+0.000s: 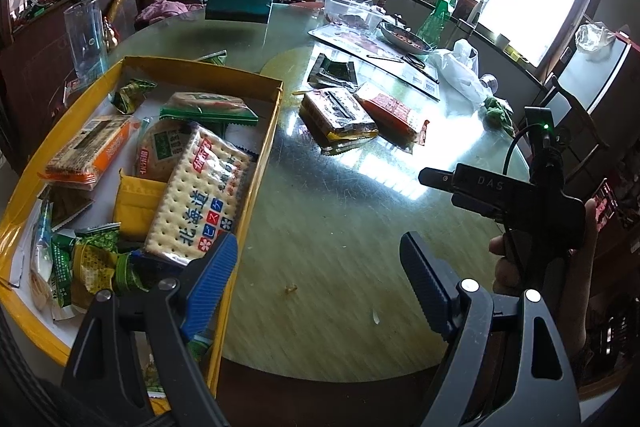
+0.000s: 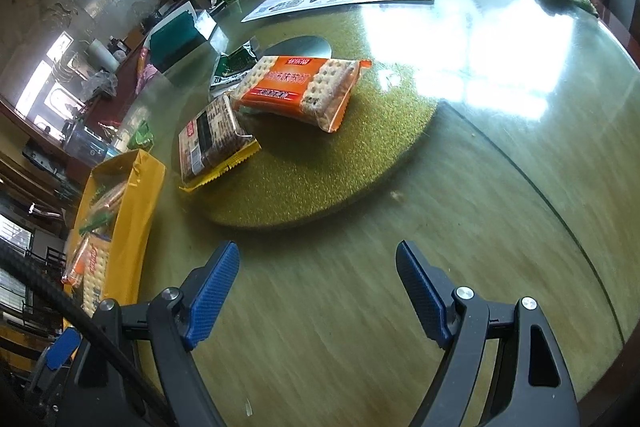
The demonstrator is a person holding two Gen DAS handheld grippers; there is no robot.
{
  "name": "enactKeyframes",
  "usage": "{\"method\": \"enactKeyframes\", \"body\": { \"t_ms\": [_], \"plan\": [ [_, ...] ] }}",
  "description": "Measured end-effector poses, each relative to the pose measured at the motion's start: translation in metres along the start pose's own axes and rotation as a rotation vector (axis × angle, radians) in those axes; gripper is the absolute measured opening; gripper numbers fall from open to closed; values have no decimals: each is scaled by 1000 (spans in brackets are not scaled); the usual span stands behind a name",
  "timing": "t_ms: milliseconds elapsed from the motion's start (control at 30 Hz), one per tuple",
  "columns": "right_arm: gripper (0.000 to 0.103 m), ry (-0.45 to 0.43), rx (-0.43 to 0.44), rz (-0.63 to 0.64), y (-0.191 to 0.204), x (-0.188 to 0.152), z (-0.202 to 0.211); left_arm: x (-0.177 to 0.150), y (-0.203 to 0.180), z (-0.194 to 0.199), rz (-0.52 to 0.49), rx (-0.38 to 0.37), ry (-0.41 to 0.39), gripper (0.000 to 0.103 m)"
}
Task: Organize snacks
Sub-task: 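Withdraw both grippers from the tray toward the lazy susan, then grasp the orange soda-cracker pack on the lazy susan with the right gripper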
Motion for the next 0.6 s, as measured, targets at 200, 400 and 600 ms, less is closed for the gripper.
{"method": "enactKeyframes", "body": {
  "t_ms": [200, 400, 600],
  "plan": [
    [81, 21, 44, -23, -3, 8, -4, 5, 3, -19, -2, 13, 38, 83],
    [81, -14, 68, -25, -5, 25, -4, 10, -2, -26, 8, -6, 54, 83],
    [81, -88, 52, 185, 12, 66, -20, 14, -3, -29, 15, -8, 58, 83]
  ]
}}
Point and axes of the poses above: each gripper's, at about its wrist camera, not at the fingertips, and z roughly against the way its jaws point, y to its left, x to its top, the point moved 2 cm from there along -z, roughly the way its jaws point, and after that the axes turned 11 degrees about -y, right-handed, at the moved point
